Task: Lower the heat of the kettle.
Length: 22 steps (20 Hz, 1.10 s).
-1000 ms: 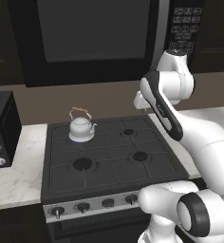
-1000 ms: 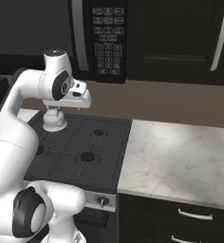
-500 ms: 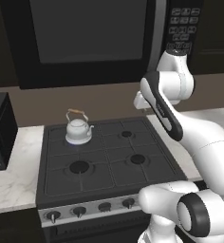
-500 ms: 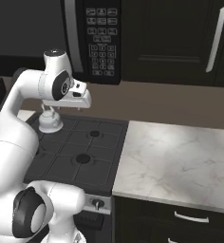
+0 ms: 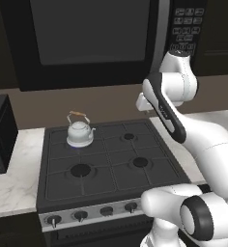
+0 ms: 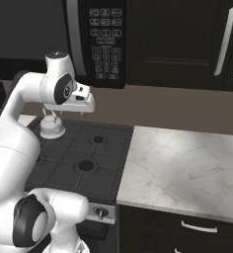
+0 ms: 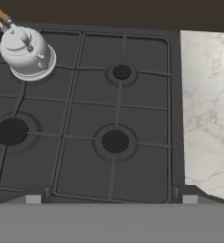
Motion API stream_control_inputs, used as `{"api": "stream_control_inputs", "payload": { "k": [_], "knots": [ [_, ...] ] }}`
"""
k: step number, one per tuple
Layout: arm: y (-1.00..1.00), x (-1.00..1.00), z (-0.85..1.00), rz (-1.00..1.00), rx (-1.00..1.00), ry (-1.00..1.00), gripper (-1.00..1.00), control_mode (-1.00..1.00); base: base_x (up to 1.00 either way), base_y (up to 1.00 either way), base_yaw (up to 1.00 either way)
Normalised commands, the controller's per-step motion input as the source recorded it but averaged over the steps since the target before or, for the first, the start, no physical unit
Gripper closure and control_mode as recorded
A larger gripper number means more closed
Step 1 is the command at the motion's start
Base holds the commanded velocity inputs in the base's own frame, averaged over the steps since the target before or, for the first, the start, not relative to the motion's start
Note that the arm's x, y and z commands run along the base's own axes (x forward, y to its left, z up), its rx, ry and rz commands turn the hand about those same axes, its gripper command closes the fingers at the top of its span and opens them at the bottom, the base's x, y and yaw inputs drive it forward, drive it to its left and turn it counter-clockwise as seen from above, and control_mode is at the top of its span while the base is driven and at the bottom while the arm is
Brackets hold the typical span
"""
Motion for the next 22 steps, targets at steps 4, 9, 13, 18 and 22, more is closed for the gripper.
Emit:
{"api": "stream_control_inputs", "payload": {
  "k": [4,9,13,18,22],
  "knots": [
    [0.0,0.0,0.0,0.0,0.0,0.0,-1.0,1.0,0.18,-0.12,-0.01],
    [0.0,0.0,0.0,0.0,0.0,0.0,-1.0,-1.0,0.0,-0.01,0.0],
    [0.14,-0.06,-0.07,0.01,-0.02,-0.02,-1.0,-1.0,0.0,0.0,0.0],
    [0.88,-0.25,-0.43,0.16,-0.26,-0.08,-1.0,-1.0,0.0,0.0,0.0],
    [1.0,-0.15,-0.52,0.26,-0.38,-0.07,-1.0,-1.0,0.0,0.0,0.0]
  ]
}}
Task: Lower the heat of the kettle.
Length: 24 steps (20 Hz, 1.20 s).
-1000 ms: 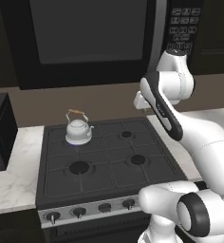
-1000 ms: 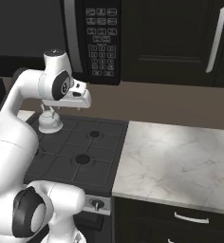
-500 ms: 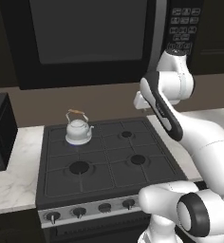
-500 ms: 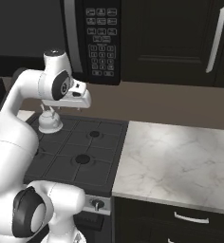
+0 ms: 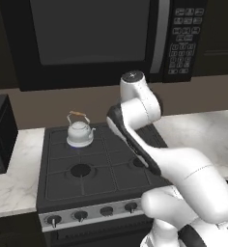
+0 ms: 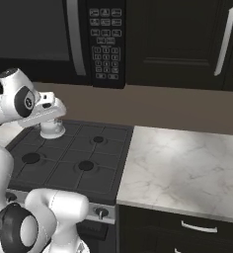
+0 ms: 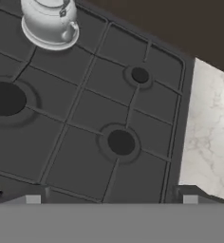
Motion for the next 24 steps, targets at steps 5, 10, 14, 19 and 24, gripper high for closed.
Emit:
{"api": "stream_control_inputs", "payload": {
  "k": [5,10,14,19,24],
  "knots": [
    [1.0,-0.12,-0.49,0.32,-0.35,-0.02,-1.0,-1.0,0.0,0.0,0.0],
    [0.9,-0.19,-0.48,0.4,-0.29,0.0,-1.0,-1.0,0.0,0.0,0.0],
    [0.71,-0.26,-0.37,0.35,-0.27,0.0,-1.0,-1.0,0.0,0.0,0.0],
    [0.62,-0.25,-0.36,0.29,-0.33,0.0,-1.0,-1.0,0.0,0.0,0.0],
    [0.61,-0.41,-0.32,0.24,-0.38,0.0,-1.0,-1.0,0.0,0.0,0.0]
  ]
}}
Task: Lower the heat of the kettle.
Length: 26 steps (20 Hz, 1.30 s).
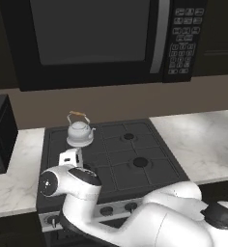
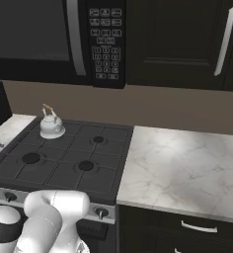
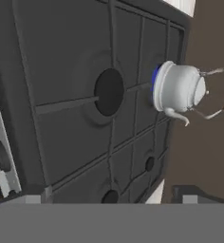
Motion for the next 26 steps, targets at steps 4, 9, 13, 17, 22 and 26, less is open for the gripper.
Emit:
{"api": "stream_control_inputs", "payload": {
  "k": [4,9,13,17,22,26],
  "knots": [
    [0.35,-0.56,-0.48,0.25,-0.32,0.0,-1.0,-1.0,0.0,0.0,0.0],
    [0.07,-0.47,-0.42,0.27,-0.18,0.01,-1.0,-1.0,0.0,0.0,0.0],
    [-0.24,-0.2,-0.27,0.27,-0.08,0.0,-1.0,-1.0,0.0,0.0,0.0],
    [-0.15,0.0,-0.38,0.32,-0.13,0.0,-1.0,-1.0,0.0,0.0,0.0],
    [-0.07,-0.06,-0.46,0.3,-0.18,0.0,-1.0,-1.0,0.0,0.0,0.0],
    [0.0,-0.32,-0.5,0.06,-0.21,0.0,-1.0,-1.0,0.0,0.0,0.0]
  ]
}}
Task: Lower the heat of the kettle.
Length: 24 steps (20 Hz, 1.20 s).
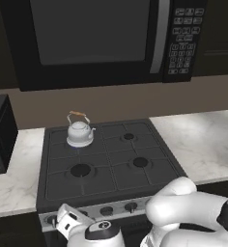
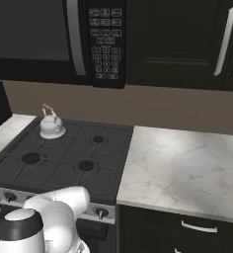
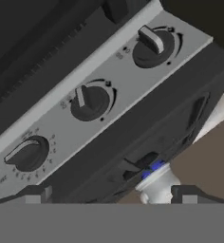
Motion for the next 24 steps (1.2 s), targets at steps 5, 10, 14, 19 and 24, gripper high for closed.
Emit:
{"api": "stream_control_inputs", "payload": {
  "k": [5,10,14,19,24],
  "knots": [
    [0.0,-0.31,-0.32,0.0,-0.18,0.0,-1.0,-1.0,0.0,0.0,0.0],
    [0.0,-0.02,-0.16,0.0,-0.13,-0.02,-1.0,-1.0,0.0,0.0,0.0],
    [0.01,0.14,-0.13,0.0,-0.1,-0.03,-1.0,-1.0,0.0,0.0,0.0],
    [0.02,0.12,-0.18,0.0,-0.1,-0.03,-1.0,-1.0,0.0,0.0,0.0],
    [0.1,0.07,-0.2,0.01,-0.1,-0.08,-1.0,-1.0,0.0,0.0,0.0]
  ]
}}
